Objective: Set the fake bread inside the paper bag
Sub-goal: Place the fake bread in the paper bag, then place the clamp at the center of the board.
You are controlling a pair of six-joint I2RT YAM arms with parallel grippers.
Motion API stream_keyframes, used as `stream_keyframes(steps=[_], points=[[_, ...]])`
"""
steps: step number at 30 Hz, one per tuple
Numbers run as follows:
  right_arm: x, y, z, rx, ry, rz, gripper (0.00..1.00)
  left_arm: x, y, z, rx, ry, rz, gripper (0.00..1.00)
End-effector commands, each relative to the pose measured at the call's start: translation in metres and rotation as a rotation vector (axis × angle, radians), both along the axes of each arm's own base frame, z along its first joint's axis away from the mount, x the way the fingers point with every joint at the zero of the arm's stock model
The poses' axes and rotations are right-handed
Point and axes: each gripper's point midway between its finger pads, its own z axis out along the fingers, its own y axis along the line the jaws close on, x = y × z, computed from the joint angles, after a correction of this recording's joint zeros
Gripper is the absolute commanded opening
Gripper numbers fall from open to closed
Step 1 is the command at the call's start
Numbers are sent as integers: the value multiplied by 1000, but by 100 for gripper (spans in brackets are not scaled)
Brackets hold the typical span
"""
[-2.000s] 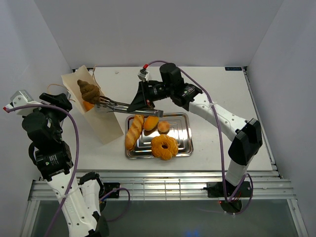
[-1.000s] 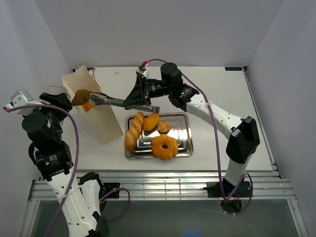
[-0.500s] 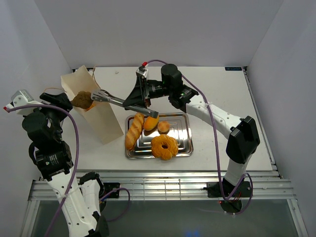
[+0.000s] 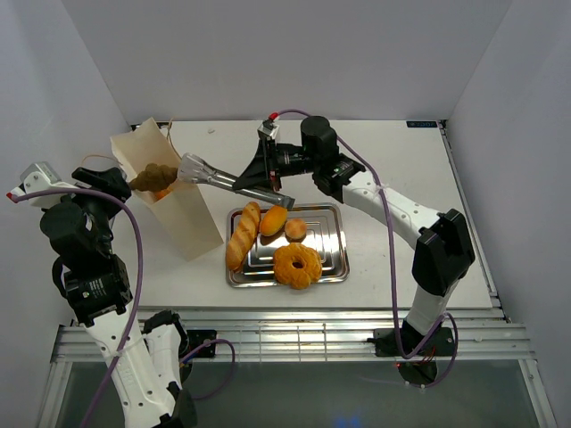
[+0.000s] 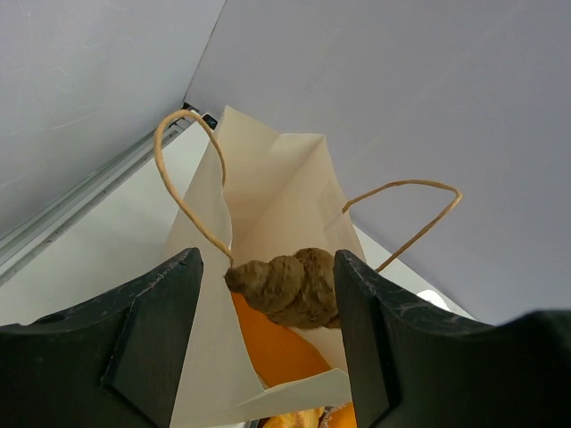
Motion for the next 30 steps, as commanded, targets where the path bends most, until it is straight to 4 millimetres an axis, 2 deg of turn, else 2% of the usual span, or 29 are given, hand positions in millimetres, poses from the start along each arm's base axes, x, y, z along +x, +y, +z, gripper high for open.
stream_keyframes(steps=[1, 5, 8, 13, 17, 18, 19, 20, 21, 22, 23, 24, 25, 26, 28, 29, 30], points=[[-1, -16, 38, 87, -99, -19, 17, 1, -3, 2, 2, -14, -16, 71], [-2, -17, 41, 93, -104, -16, 17, 2, -4, 3, -2, -17, -24, 71], [-2, -16, 43, 101, -105, -12, 24, 0, -4, 3, -1, -19, -19, 71], [-6, -20, 48, 121, -111, 0, 26, 1, -3, 1, 1, -13, -16, 71], [0, -29, 41, 115, -104, -28, 25, 1, -4, 0, -2, -13, -22, 71], [2, -33, 28, 97, -83, -39, 25, 1, -5, 0, -2, -13, -25, 71], [6, -41, 32, 114, -95, -58, 25, 1, -5, 2, 1, -16, -25, 71], [8, -45, 27, 111, -87, -66, 25, 1, -5, 2, 1, -16, -25, 71], [11, -51, 9, 89, -53, -79, 25, 0, -5, 3, 2, -18, -25, 71], [9, -59, 9, 95, -54, -84, 25, 0, -5, 3, 2, -18, -27, 71], [17, -69, 8, 108, -60, -111, 25, 1, -6, 4, 2, -19, -33, 71], [19, -77, -8, 87, -35, -131, 25, 1, -6, 3, 1, -16, -34, 71], [18, -86, -6, 94, -48, -142, 25, 2, -7, 3, 0, -17, -39, 71], [28, -98, -10, 88, -62, -182, 25, 2, -7, 2, -1, -15, -41, 71], [35, -116, -20, 63, -85, -223, 25, 3, -8, 2, -5, -17, -48, 71], [51, -132, -26, 36, -100, -280, 24, 4, -9, 1, -8, -16, -53, 71], [59, -144, -48, -44, -117, -312, 24, 4, -9, 0, -9, -16, -56, 71]])
